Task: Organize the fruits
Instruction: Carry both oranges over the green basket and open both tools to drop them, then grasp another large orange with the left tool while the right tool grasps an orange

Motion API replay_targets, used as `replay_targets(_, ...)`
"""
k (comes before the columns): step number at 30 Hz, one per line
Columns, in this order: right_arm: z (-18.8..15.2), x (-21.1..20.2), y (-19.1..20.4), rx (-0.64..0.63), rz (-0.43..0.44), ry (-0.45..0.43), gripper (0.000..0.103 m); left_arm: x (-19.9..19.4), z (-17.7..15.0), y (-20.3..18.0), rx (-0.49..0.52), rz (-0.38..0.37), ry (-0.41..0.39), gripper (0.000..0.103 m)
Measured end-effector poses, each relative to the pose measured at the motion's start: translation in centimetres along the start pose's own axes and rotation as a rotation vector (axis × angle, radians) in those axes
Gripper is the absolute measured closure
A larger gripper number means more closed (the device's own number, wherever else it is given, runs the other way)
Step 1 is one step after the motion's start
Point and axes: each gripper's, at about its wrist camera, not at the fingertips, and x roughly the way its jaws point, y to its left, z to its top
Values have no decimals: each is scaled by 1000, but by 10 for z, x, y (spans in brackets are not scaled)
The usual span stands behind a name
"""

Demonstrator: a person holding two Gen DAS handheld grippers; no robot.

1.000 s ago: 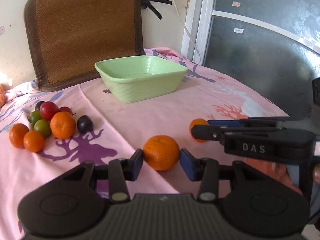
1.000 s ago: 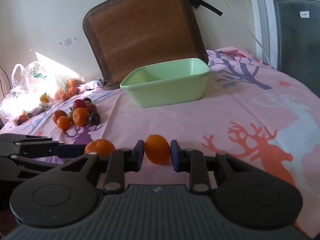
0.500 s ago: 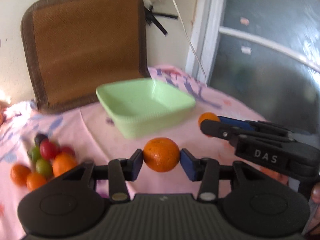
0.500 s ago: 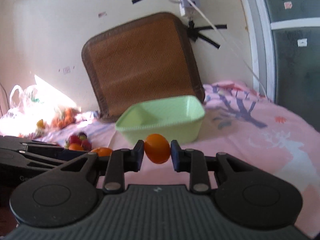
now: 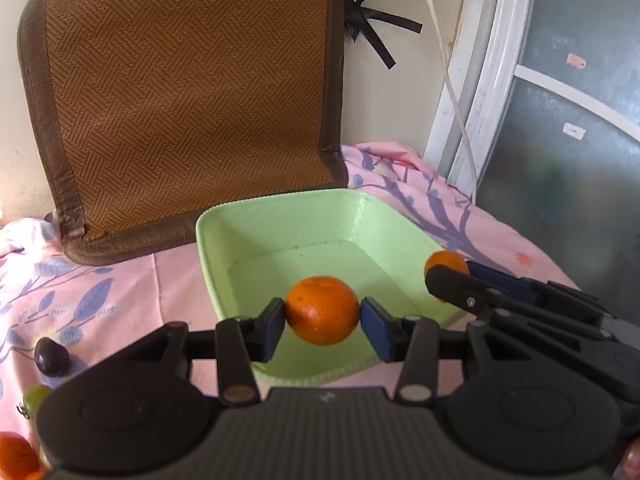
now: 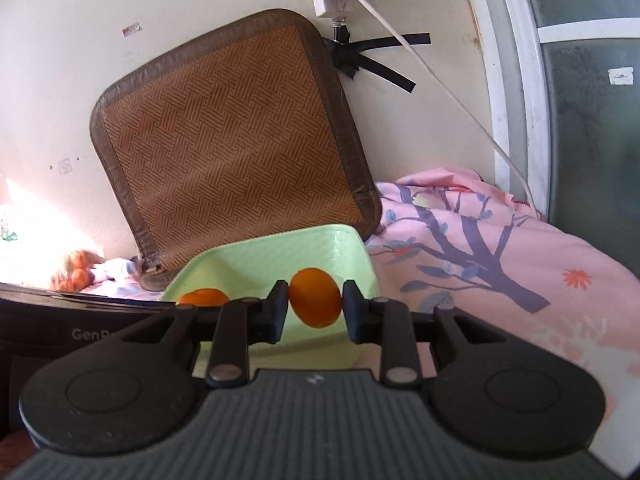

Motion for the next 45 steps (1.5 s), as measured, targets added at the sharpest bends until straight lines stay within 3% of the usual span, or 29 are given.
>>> replay_targets(6,2,-3,2,-4,-19,-14,70,-17,1,1,-10,9,-25,43)
replay_targets(10,2,-22,7,3,-12,-55,70,-68,1,16,-43,-9,-123,43)
replay_targets(13,-3,-43,14,48,37,-67,70,-124,-11,48,-129,-8,-226,43)
replay_targets(16,-16,-59,28,78,131,-40,70,-168,-38,80,-184,88,-285,43)
replay_targets(20,-35,-64,56,79,249,60,70,-194,-82,113,-234,211,-253,43)
replay_targets(23,-44,-56,82,42,316,137,70,-192,-106,135,-267,240,-195,43)
replay_targets(27,-50,-47,120,-65,344,175,70,-182,-115,155,-306,199,-166,43)
replay_targets(32,-51,-32,158,-205,330,187,70,-158,-99,172,-358,98,-140,41)
replay_targets(37,-53,-17,184,-235,381,233,70,-134,-90,185,-396,77,-119,40)
replay_targets(41,-53,4,202,-235,372,275,70,-121,-91,190,-409,67,-98,40)
replay_targets(43,-52,12,208,-234,371,290,67,-117,-92,192,-412,49,-90,37)
replay_targets(45,-54,19,212,-227,358,305,55,-113,-94,191,-412,49,-82,34)
